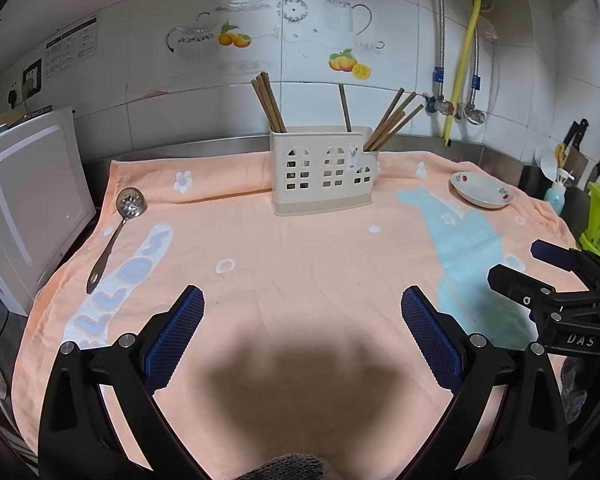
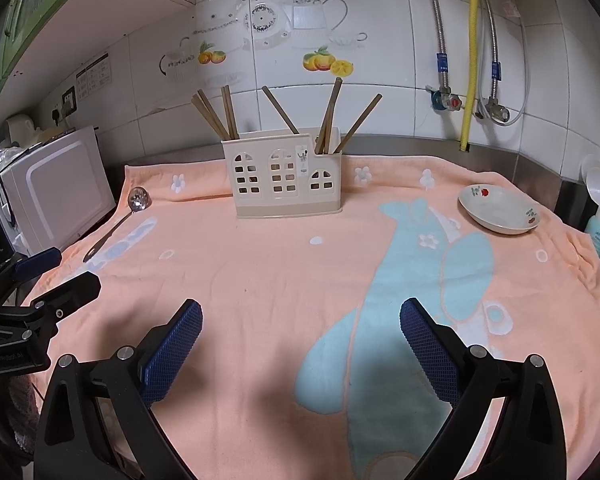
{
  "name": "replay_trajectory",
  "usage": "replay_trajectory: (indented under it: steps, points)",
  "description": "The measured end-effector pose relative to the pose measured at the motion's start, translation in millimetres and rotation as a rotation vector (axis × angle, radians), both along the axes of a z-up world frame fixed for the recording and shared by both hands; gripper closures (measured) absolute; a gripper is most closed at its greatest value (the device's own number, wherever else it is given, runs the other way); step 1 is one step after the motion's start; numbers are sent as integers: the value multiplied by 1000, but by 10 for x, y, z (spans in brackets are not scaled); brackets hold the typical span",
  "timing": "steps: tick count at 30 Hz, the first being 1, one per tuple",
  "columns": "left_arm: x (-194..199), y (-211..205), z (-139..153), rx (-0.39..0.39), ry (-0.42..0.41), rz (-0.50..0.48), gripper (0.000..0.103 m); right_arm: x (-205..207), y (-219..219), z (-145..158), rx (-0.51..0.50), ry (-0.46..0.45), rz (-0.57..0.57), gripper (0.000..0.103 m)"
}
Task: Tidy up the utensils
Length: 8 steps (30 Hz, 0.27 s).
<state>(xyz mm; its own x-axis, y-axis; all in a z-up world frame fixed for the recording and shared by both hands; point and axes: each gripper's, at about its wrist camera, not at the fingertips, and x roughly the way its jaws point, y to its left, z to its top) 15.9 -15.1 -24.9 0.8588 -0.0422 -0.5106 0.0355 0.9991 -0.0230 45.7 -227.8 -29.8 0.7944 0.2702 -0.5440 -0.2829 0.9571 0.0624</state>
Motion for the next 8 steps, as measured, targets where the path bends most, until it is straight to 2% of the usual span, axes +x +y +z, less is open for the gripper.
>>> replay_trajectory:
  steps: [8]
  points:
    - [32,62,-41,-11,25,24,5,19,-9,-42,-4,10,-2,7]
